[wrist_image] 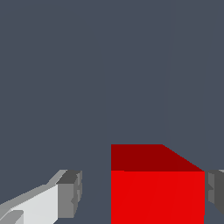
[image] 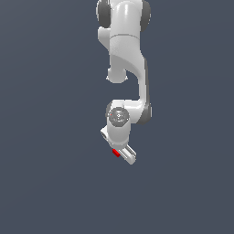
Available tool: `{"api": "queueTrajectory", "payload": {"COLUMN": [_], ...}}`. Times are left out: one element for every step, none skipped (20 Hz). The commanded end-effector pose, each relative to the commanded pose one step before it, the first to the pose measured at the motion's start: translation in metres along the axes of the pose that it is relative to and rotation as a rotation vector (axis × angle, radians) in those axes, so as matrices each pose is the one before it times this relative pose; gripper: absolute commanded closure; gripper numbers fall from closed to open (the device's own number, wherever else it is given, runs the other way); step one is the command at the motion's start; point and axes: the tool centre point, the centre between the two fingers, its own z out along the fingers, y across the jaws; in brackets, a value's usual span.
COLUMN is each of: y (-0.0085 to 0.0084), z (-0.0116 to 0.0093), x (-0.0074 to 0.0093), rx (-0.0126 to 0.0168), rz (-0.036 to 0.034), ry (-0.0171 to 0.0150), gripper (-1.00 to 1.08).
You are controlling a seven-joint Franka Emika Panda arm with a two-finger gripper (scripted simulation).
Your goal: Pick up the red cube and move it to a goal position.
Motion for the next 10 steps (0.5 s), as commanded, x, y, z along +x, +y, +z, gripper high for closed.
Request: {"api": "queueTrajectory", "payload": {"y": [-0.00049,0.0,0.0,0.0,0.0,0.0,0.0,0.0,0.0,0.0], "z": [0.00065,0.0,0.0,0.0,0.0,0.0,0.0,0.0,0.0,0.0], "x": [0.00101,0.0,0.0,0.0,0.0,0.0,0.0,0.0,0.0,0.0], "rx": [0.00046,0.0,0.0,0.0,0.0,0.0,0.0,0.0,0.0,0.0], "rz": [0.00675,0.0,0.0,0.0,0.0,0.0,0.0,0.0,0.0,0.0], "ry": [0.00049,0.0,0.0,0.0,0.0,0.0,0.0,0.0,0.0,0.0], "gripper": [-0.92,1.08,1.08,1.08,1.08,1.08,1.08,1.08,1.08,1.08]}}
